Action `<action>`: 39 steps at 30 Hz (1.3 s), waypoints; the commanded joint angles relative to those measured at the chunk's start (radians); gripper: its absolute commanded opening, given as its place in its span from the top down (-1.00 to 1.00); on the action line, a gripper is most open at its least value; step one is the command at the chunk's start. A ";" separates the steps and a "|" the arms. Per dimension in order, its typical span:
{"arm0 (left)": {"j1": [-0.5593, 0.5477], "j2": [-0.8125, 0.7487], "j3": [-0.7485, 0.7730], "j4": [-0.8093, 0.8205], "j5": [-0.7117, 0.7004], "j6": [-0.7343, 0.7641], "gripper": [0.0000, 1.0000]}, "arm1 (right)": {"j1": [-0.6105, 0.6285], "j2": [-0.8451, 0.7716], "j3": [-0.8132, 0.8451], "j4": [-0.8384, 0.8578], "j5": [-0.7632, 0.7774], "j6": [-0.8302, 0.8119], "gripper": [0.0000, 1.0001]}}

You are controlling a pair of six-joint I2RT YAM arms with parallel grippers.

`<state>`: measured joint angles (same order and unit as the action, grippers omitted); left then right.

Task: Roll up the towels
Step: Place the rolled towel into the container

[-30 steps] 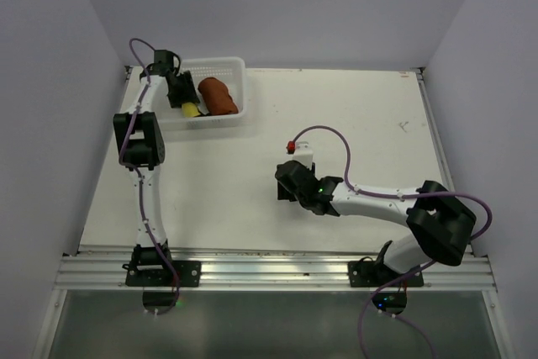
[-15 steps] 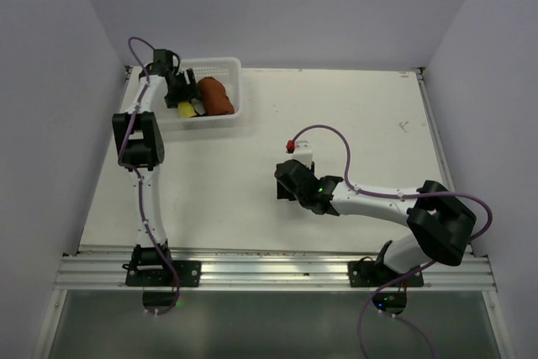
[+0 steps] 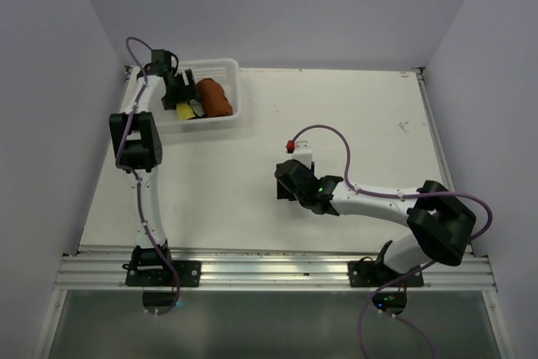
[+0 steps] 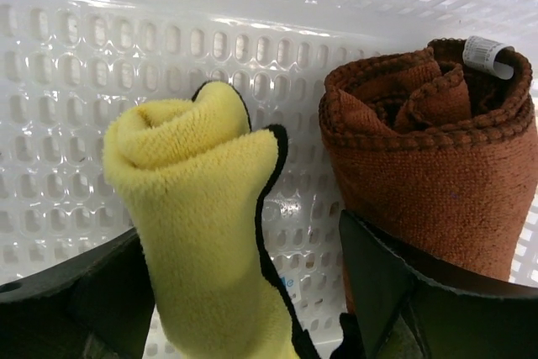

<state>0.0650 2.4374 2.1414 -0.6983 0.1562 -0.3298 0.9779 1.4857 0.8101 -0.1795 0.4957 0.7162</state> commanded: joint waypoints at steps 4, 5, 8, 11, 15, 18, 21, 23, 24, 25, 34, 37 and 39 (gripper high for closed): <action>0.009 -0.095 -0.021 0.029 0.013 0.008 -0.71 | -0.005 -0.024 0.040 -0.012 -0.009 -0.004 -0.18; 0.010 -0.100 -0.021 0.029 0.013 0.008 -0.72 | -0.005 -0.024 0.040 -0.012 -0.009 -0.004 -0.18; 0.010 -0.106 -0.018 0.026 0.011 0.008 -0.75 | -0.005 -0.021 0.044 -0.014 -0.014 -0.008 -0.18; 0.010 -0.115 -0.018 0.025 0.009 0.008 -0.77 | -0.005 -0.019 0.052 -0.015 -0.019 -0.012 -0.18; 0.010 -0.127 -0.005 0.008 0.009 0.012 -0.84 | -0.005 -0.019 0.058 -0.017 -0.029 -0.023 -0.18; 0.010 -0.146 -0.005 -0.001 -0.006 0.020 -0.93 | -0.005 -0.028 0.055 -0.011 -0.032 -0.024 -0.18; 0.009 -0.159 -0.002 -0.016 -0.024 0.025 -0.99 | -0.005 -0.036 0.054 -0.012 -0.031 -0.031 -0.18; 0.009 -0.170 -0.005 -0.029 -0.033 0.031 -0.99 | -0.007 -0.042 0.055 -0.012 -0.031 -0.031 -0.18; 0.010 -0.175 -0.006 -0.033 -0.041 0.031 -0.99 | -0.005 -0.045 0.054 -0.014 -0.031 -0.034 -0.18; 0.009 -0.187 -0.008 -0.036 -0.046 0.034 -0.99 | -0.005 -0.056 0.057 -0.017 -0.029 -0.035 -0.18; 0.004 -0.461 -0.237 0.069 -0.084 0.040 -0.99 | -0.064 -0.107 0.083 -0.038 -0.071 -0.078 -0.20; -0.002 -0.594 -0.369 0.141 -0.087 0.034 -0.99 | -0.100 -0.133 0.104 -0.067 -0.092 -0.098 -0.21; -0.017 -0.664 -0.484 0.206 -0.080 0.032 -0.99 | -0.136 -0.156 0.133 -0.086 -0.115 -0.118 -0.22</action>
<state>0.0628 1.9144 1.7542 -0.6247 0.0799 -0.3172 0.8791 1.3918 0.8722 -0.2344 0.4206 0.6407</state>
